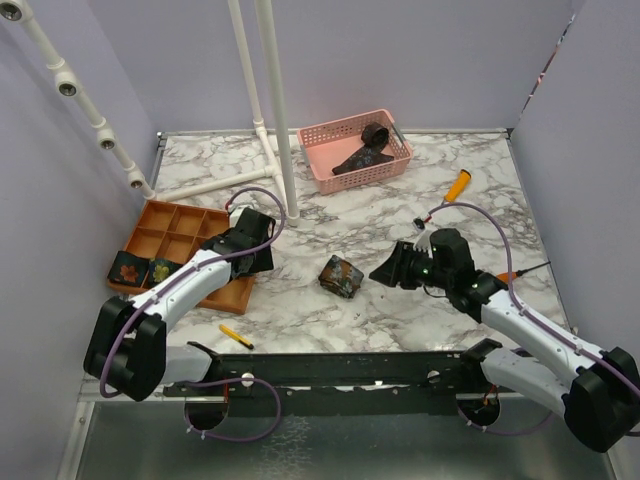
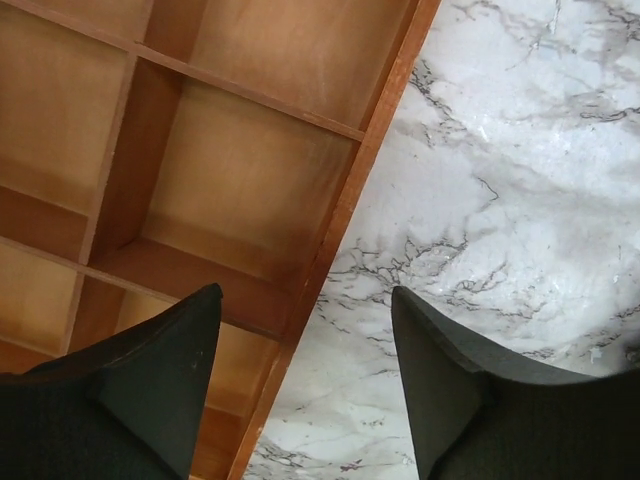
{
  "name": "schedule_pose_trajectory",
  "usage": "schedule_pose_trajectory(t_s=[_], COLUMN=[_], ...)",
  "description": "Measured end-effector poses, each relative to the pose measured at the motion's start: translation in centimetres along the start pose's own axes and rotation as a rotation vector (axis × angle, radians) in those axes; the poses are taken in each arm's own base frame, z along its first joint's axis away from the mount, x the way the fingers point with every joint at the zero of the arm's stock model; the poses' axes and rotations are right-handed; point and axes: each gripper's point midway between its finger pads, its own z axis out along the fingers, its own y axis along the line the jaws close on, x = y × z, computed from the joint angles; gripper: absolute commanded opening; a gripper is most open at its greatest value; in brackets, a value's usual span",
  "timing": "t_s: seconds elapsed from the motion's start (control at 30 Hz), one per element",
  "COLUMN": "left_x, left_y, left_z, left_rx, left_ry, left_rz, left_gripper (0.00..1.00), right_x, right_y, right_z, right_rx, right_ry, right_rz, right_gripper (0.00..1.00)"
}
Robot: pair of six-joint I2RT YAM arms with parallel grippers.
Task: Roll the ties
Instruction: Move the storage box to the center of the board.
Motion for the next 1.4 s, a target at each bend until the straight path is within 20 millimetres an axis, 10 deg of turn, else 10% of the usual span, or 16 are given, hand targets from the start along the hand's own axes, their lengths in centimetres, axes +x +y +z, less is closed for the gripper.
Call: schedule_pose_trajectory(t_s=[0.2,0.53,0.93,1.4], left_x=[1.4,1.7,1.7,-1.7], left_y=[-1.1,-4.1,-8.5,-13.4], left_z=[2.1,2.3,0.0,-6.0], left_rx=[0.008,0.076,0.207,0.535], left_ry=[0.069,0.058,0.005,-0.08], left_rz=[-0.007,-0.04,-0.179,-0.127], left_gripper=[0.33,0.13,0.78,0.82], right_x=[-0.2,-0.6,0.7,8.2], right_y=[0.5,1.3,0.2,-3.6], right_z=[-0.6,-1.7,-2.0,-0.6], right_rx=[-0.019,-0.043,0.005,0.054], right_ry=[-0.024,-0.055,-0.015,0.097], right_rz=[0.001,-0.009,0.034,0.187], right_gripper=[0.5,0.5,0.57,0.45])
